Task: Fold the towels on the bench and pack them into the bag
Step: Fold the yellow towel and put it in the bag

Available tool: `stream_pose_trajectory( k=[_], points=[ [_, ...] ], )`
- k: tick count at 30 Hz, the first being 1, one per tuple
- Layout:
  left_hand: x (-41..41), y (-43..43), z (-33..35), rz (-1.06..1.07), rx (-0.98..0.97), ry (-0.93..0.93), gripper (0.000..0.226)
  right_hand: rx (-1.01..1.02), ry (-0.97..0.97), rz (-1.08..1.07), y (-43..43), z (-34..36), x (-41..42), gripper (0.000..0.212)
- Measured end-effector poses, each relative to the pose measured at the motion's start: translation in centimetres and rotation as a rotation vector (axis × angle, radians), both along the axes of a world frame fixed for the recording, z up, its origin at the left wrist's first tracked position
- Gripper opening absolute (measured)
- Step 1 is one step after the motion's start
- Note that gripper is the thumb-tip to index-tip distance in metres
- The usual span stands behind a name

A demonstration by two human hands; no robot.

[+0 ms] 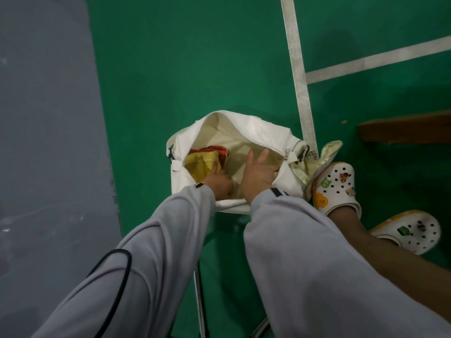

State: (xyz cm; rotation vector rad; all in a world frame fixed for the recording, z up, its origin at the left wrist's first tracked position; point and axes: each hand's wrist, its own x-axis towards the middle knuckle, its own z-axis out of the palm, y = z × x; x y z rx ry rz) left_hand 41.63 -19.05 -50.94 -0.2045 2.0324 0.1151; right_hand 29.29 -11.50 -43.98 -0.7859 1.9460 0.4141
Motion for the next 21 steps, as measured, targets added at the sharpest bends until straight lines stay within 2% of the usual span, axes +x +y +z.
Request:
stream_pose_trajectory(
  k=[3,6,8,10,12,13,14,16,17,19,21],
  points=[
    [-2.1,-0.5,3.1,0.260,0.151,0.197,0.030,-0.007,0.002,-0.034,-0.2,0.3,-0.2,0.106],
    [-3.3,-0.7,5.2,0.370,0.157,0.153,0.024,-0.033,-0.005,-0.041,0.0,0.8,-0.4,0.102],
    [-2.9,-0.8,6.0,0.366,0.021,0.035,0.030,-0.064,-0.004,-0.031,0.3,1.0,-0.2,0.102],
    [-1.9,-1.1,6.5,0.425,-0.118,-0.177,0.034,-0.092,-0.011,-0.004,0.5,1.0,0.1,0.101],
    [-0.1,-1.6,6.7,0.613,-0.132,-0.427,0.043,-0.109,-0.011,0.026,0.9,1.2,0.5,0.095],
    [0.8,-2.0,6.4,0.624,-0.093,-0.487,0.058,-0.118,-0.009,0.039,1.0,1.1,0.7,0.093],
    [1.9,-2.5,5.2,0.591,-0.056,-0.492,0.075,-0.124,-0.010,0.051,1.0,1.3,0.9,0.092],
    [3.1,-2.7,3.3,0.606,-0.122,-0.313,0.091,-0.128,-0.019,0.068,1.0,1.5,1.3,0.095],
    [3.1,-2.4,3.9,0.571,-0.174,-0.218,0.088,-0.127,-0.029,0.070,1.1,1.5,1.4,0.095],
    [2.5,-1.7,6.2,0.464,-0.159,-0.114,0.074,-0.126,-0.042,0.071,1.4,1.5,1.4,0.096],
    [1.9,-1.5,7.2,0.414,-0.114,-0.102,0.066,-0.126,-0.012,0.092,1.7,1.5,1.2,0.096]
  ],
)
